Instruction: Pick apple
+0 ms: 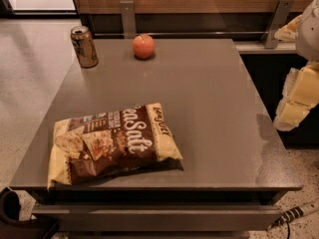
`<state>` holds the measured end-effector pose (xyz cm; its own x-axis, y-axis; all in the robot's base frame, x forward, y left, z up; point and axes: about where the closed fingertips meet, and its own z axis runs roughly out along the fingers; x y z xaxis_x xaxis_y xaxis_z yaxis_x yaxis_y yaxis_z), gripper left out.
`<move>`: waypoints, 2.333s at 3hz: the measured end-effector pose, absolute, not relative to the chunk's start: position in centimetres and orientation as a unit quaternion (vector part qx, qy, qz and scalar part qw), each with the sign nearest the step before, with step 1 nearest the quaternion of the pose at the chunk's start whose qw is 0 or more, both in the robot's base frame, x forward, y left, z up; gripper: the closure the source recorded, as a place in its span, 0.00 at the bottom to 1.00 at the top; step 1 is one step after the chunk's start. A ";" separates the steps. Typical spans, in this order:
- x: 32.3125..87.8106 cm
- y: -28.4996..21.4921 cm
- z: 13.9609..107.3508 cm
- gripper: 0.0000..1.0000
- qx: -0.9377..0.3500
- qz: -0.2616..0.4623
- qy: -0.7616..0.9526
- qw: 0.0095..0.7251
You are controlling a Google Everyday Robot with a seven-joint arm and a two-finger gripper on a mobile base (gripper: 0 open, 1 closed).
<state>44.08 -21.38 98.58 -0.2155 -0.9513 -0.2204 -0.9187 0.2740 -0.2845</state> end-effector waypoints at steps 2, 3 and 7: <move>47.4 -20.5 98.7 0.00 -0.574 -0.043 0.784 0.235; 51.6 -18.9 98.0 0.00 -0.533 -0.008 0.788 0.309; 64.2 -10.9 98.3 0.00 -0.416 0.112 0.743 0.512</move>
Offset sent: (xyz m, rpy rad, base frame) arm 0.1041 0.0230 0.0019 0.2832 -0.2522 -0.1396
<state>64.18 -10.92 98.33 -0.1292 -0.5037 -0.8542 -0.7337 0.6280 -0.2593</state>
